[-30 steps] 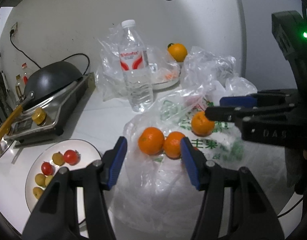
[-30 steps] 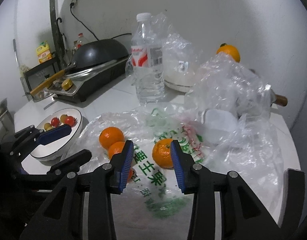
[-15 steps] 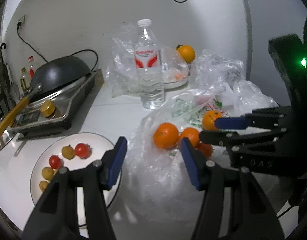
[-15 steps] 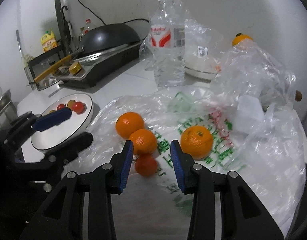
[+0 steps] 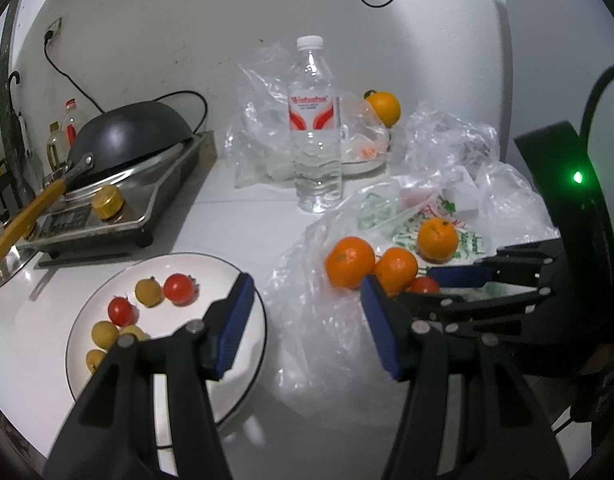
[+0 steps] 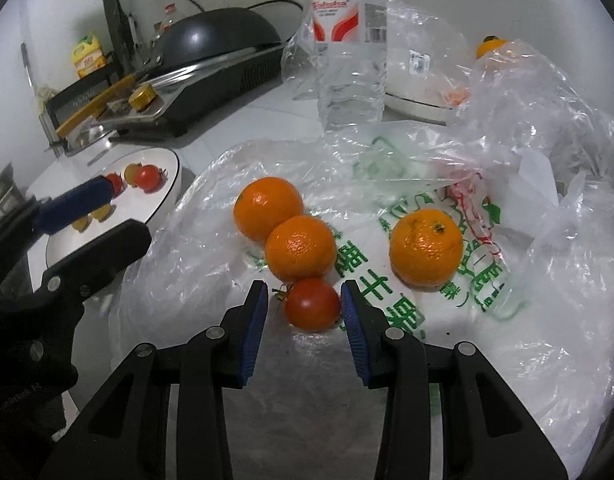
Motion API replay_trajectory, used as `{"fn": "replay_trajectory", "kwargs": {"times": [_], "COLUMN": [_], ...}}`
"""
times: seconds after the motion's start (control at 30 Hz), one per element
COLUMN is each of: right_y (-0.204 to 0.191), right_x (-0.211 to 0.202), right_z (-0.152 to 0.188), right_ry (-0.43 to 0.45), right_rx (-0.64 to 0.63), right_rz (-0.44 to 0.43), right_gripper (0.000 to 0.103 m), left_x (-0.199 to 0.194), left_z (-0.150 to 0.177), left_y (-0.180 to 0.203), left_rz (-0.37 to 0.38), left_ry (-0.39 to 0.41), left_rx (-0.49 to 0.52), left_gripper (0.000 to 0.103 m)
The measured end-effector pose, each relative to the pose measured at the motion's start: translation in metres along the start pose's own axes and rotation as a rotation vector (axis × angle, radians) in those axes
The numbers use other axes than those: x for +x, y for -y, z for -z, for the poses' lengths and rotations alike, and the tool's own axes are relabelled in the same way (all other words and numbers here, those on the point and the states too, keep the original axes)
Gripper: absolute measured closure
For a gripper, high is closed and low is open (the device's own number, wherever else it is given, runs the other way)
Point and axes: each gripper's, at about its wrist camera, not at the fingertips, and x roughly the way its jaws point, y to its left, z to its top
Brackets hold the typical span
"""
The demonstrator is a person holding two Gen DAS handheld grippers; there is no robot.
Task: Organize fruits
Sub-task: 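Grasp a red tomato with the right gripper while the left gripper approaches the oranges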
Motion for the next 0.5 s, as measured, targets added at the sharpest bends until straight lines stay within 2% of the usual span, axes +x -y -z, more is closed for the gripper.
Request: {"fn": "replay_trajectory", "kwargs": {"times": [0.1, 0.5], "right_y": [-0.001, 0.021], "right_x": [-0.003, -0.028], "right_z": [0.000, 0.002], "right_ry": [0.004, 0.076], "right_rx": [-0.018, -0.007], "right_rz": [0.003, 0.014], "right_gripper": [0.072, 0.072], "left_x": [0.002, 0.012], "left_z": [-0.001, -0.009], "left_y": [0.003, 0.031], "left_rz": [0.001, 0.015], "left_ry": [-0.002, -0.016], "left_rx": [0.004, 0.054], "left_gripper": [0.046, 0.046]}}
